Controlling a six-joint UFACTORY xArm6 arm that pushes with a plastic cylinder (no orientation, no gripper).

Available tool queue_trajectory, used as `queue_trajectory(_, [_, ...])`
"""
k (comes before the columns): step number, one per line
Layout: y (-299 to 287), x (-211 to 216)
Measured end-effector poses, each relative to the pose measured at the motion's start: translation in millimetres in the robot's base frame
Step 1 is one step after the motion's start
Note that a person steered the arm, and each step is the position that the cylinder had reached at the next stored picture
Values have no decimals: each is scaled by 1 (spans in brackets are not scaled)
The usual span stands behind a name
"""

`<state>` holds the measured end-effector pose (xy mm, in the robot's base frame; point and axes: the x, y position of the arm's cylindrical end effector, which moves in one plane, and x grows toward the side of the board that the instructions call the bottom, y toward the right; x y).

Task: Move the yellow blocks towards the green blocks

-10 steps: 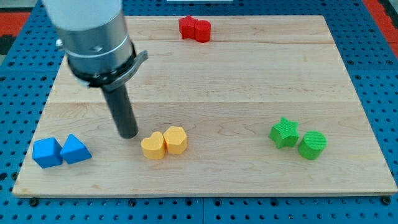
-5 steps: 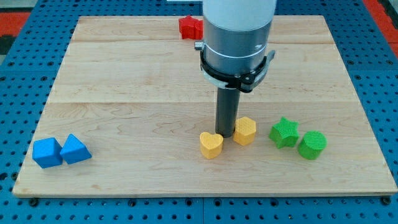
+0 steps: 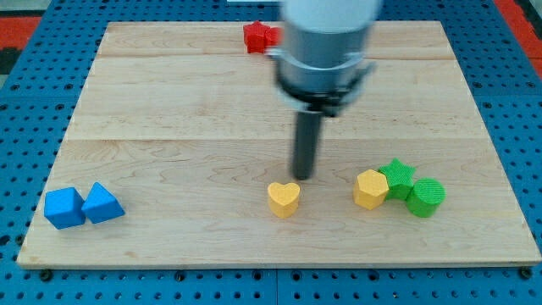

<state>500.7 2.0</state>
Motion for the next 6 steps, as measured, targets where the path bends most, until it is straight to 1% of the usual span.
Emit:
queue_trajectory(1, [-79,18])
queue_trajectory(2, [-42,33])
queue_trajectory(3, [40,33])
queue_trajectory(4, [55,33])
queue_trajectory(5, [6,52])
queue_trajectory(6, [31,88])
